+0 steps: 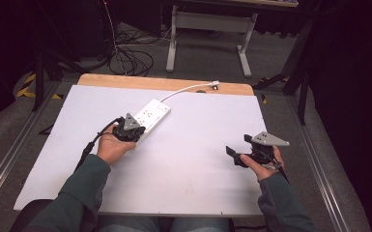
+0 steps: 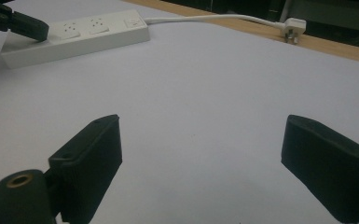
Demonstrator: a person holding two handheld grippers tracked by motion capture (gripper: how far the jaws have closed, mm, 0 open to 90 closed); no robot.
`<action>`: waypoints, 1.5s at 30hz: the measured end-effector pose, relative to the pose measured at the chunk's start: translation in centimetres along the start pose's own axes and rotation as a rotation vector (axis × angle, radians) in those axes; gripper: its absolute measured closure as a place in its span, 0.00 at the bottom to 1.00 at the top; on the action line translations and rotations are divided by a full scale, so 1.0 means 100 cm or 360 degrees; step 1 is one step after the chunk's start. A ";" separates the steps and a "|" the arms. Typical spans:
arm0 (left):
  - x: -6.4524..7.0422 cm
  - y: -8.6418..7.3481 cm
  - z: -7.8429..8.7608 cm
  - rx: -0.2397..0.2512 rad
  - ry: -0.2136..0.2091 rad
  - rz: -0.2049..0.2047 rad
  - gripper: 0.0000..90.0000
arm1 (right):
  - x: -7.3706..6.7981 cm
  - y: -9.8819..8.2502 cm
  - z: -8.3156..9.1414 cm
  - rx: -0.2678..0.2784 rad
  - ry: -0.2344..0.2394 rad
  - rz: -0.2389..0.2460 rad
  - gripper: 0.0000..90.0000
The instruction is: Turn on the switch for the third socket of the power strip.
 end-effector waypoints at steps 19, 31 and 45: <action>0.001 -0.002 -0.002 0.0002 0.0010 0.0002 1.00 | -0.001 -0.001 -0.001 -0.0007 0.0006 0.0004 0.14; 0.002 -0.002 -0.001 0.0000 0.0011 0.0000 1.00 | -0.002 0.001 -0.001 -0.0002 0.0014 0.0008 0.14; 0.002 -0.002 -0.001 0.0022 0.0021 0.0040 1.00 | -0.002 0.000 0.001 -0.0003 -0.0003 0.0012 0.14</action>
Point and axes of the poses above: each handheld gripper's, and its own axes: z roughly backward along the jaws, y roughly out of its top, x roughly to its right, the point moved 9 cm from there along -z, roughly forward along the jaws, and after that the axes turned 14 degrees about -y, right-handed, at the moved point
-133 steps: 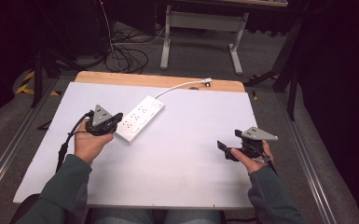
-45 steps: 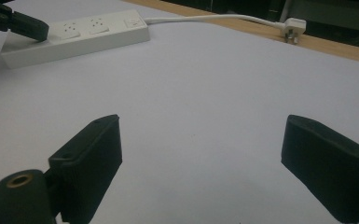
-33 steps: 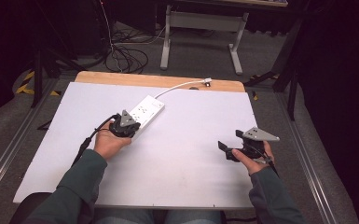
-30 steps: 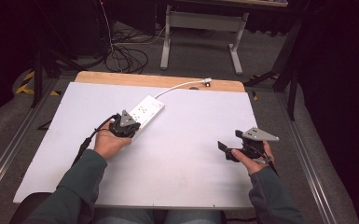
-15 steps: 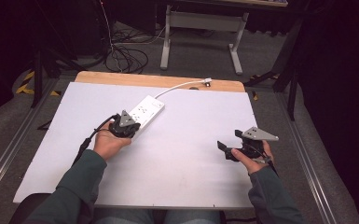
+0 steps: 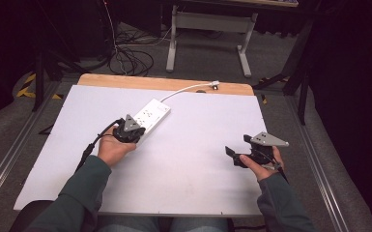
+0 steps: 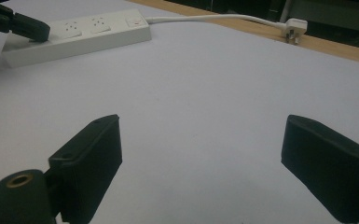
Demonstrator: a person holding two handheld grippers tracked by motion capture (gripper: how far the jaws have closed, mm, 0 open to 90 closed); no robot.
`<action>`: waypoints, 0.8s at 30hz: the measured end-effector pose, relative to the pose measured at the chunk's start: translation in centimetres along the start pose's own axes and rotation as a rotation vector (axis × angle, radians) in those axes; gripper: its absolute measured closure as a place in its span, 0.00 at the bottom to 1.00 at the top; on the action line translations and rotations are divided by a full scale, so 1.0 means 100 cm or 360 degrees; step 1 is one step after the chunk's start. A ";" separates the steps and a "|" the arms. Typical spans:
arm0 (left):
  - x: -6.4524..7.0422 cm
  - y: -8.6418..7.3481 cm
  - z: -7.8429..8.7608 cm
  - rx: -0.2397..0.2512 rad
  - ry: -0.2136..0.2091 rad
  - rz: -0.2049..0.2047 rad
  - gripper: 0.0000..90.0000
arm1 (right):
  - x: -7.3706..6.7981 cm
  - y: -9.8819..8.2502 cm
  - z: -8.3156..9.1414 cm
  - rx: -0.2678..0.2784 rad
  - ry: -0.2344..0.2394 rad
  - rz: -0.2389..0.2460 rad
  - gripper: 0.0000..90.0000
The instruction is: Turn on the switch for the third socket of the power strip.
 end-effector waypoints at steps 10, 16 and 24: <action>0.001 0.010 0.008 0.0097 0.0015 0.0012 1.00 | 0.001 0.000 0.000 0.0004 0.0003 -0.0002 0.14; -0.002 0.016 0.022 0.0164 0.0027 0.0031 1.00 | 0.000 0.000 -0.001 0.0001 0.0004 0.0002 0.14; -0.003 0.021 0.047 0.0266 0.0039 0.0058 1.00 | -0.001 0.000 -0.002 -0.0003 0.0007 0.0003 0.14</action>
Point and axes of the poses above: each handheld gripper's, and its own axes: z roughly backward along the jaws, y roughly out of its top, x roughly to its right, the point moved 9 cm from there along -z, roughly forward along the jaws, and after that the axes turned 14 degrees about -y, right-handed, at the moved point
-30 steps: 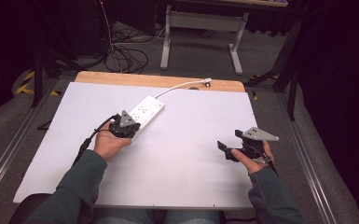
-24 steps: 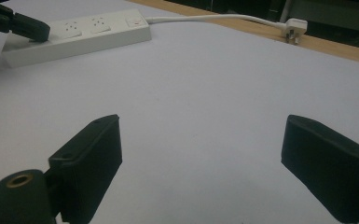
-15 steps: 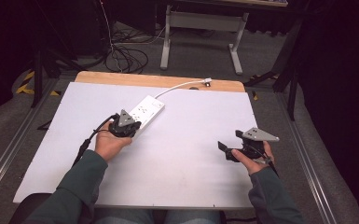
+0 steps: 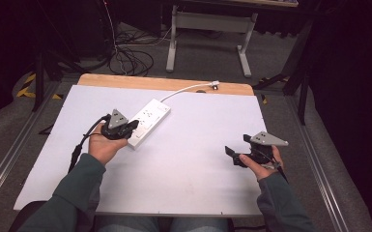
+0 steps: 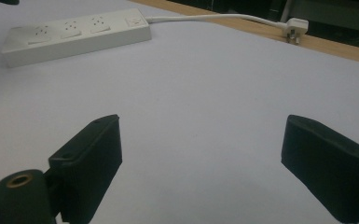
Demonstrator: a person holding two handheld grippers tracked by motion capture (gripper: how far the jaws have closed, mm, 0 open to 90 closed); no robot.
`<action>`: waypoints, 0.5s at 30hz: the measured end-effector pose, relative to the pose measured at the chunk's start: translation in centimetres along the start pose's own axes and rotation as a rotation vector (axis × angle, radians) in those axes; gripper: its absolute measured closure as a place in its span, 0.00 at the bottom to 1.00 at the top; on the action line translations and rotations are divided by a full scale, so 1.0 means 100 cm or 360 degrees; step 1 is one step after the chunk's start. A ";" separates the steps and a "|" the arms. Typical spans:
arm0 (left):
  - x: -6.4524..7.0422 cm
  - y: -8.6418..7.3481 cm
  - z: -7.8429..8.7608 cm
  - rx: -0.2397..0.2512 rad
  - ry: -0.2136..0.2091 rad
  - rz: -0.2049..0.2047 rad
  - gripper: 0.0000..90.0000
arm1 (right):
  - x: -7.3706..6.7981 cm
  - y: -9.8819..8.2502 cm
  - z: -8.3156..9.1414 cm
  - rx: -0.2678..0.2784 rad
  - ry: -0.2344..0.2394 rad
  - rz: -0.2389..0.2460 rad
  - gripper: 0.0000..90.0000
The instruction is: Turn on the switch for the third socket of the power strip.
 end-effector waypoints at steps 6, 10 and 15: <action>-0.001 0.009 0.018 0.0099 0.0014 0.0036 1.00 | 0.000 0.000 0.000 -0.0001 -0.0001 -0.0002 0.14; -0.005 0.011 0.030 0.0149 0.0039 0.0065 1.00 | 0.000 0.000 -0.001 -0.0004 0.0000 -0.0003 0.14; -0.006 0.010 0.043 0.0191 0.0061 0.0085 1.00 | -0.001 0.001 -0.001 -0.0002 0.0000 0.0001 0.14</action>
Point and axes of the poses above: each handheld gripper's, and its own axes: z roughly backward along the jaws, y roughly out of its top, x roughly to its right, the point moved 9 cm from there along -z, roughly forward along the jaws, and after that the axes turned 14 degrees about -y, right-handed, at the moved point
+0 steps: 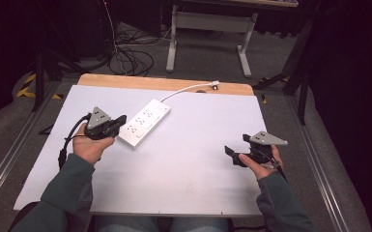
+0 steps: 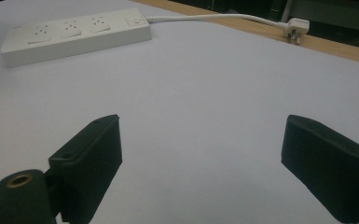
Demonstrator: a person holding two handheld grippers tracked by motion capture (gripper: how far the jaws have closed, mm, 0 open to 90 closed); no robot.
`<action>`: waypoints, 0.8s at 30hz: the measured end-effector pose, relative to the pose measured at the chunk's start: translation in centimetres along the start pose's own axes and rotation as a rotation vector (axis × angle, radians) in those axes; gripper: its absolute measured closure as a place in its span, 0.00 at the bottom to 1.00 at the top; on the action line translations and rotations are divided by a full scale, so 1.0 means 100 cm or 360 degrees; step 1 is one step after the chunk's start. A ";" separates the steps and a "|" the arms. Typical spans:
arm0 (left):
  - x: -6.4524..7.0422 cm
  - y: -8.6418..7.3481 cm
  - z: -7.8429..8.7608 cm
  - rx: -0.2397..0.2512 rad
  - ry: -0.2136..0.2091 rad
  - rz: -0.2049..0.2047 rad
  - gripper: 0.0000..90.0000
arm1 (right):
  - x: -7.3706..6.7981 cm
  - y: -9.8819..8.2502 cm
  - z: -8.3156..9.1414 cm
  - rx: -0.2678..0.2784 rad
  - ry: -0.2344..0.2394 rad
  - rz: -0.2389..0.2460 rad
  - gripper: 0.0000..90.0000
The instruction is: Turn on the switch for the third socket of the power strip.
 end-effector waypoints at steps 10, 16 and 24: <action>0.000 0.001 0.029 0.0104 0.0046 0.0037 1.00 | 0.000 0.000 0.000 -0.0001 0.0000 0.0005 0.14; 0.001 0.000 0.045 0.0155 0.0060 0.0055 1.00 | 0.000 0.000 0.000 -0.0003 0.0000 0.0008 0.14; -0.002 -0.003 0.064 0.0208 0.0107 0.0076 1.00 | -0.001 0.000 0.000 -0.0003 -0.0003 0.0010 0.14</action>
Point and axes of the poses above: each handheld gripper's, and its own axes: z roughly backward along the jaws, y roughly out of its top, x roughly to its right, the point moved 9 cm from there along -z, roughly forward along the jaws, and after that the axes turned 14 degrees about -y, right-handed, at the moved point
